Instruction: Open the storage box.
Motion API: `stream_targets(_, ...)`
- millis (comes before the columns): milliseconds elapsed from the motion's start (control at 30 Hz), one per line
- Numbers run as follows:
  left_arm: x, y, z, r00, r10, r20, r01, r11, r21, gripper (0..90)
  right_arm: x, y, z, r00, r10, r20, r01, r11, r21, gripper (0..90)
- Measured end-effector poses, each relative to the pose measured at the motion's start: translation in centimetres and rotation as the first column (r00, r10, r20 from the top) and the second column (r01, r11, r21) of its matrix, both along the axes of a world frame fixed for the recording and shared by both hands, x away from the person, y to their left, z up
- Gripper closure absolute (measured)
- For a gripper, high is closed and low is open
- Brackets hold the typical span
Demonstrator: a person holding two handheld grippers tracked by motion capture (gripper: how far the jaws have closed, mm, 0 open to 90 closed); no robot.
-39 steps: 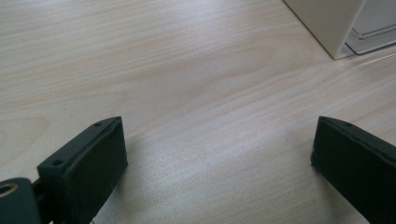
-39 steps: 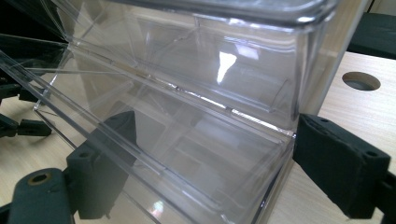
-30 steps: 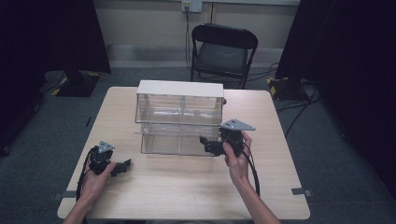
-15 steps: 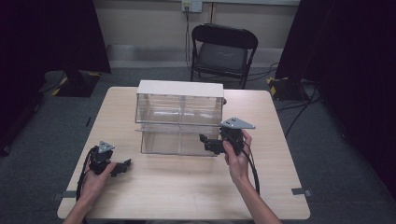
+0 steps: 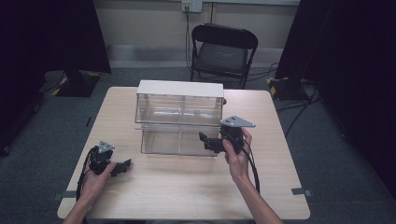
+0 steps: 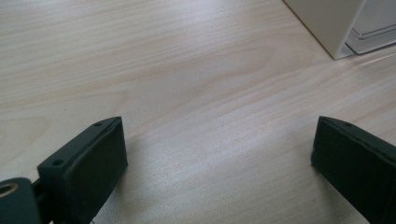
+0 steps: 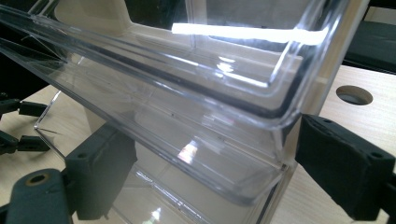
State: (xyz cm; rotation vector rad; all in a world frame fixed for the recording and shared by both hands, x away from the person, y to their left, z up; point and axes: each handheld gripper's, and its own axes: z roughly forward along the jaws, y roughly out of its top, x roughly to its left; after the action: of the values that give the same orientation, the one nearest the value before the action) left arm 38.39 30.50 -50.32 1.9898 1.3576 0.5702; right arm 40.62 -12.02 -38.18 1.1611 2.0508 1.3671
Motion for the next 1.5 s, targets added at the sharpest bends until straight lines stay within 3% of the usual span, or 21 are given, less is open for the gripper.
stream_targets(200, 0.0, 0.0, 0.0, 1.0, 0.0, 0.0, 0.0, 1.0, 0.0, 2.9, 0.2, 0.2, 0.6, 0.9997, 0.023, 0.011, -0.023, 1.0, 0.016, 2.9)
stream_targets(567, 0.0, 0.0, 0.0, 1.0, 0.0, 0.0, 0.0, 1.0, -0.002, 2.9, 0.2, 0.2, 0.7, 0.9995, 0.022, 0.023, -0.022, 1.0, 0.009, 2.6)
stream_targets(833, 0.0, 0.0, 0.0, 1.0, 0.0, 0.0, 0.0, 1.0, -0.001, 2.9, 0.1, -0.1, 0.3, 0.9993, 0.027, 0.027, -0.028, 0.999, 0.039, 4.3)
stream_targets(933, 0.0, 0.0, 0.0, 1.0, 0.0, 0.0, 0.0, 1.0, -0.002, 2.9, 0.0, -0.5, 0.0, 0.9996, 0.021, 0.019, -0.022, 0.999, 0.047, 10.6)
stream_targets(1500, 0.0, 0.0, 0.0, 1.0, 0.0, 0.0, 0.0, 1.0, -0.001, 2.9, 0.3, -0.5, -0.4, 0.9999, 0.009, 0.008, -0.01, 0.998, 0.059, 12.0)
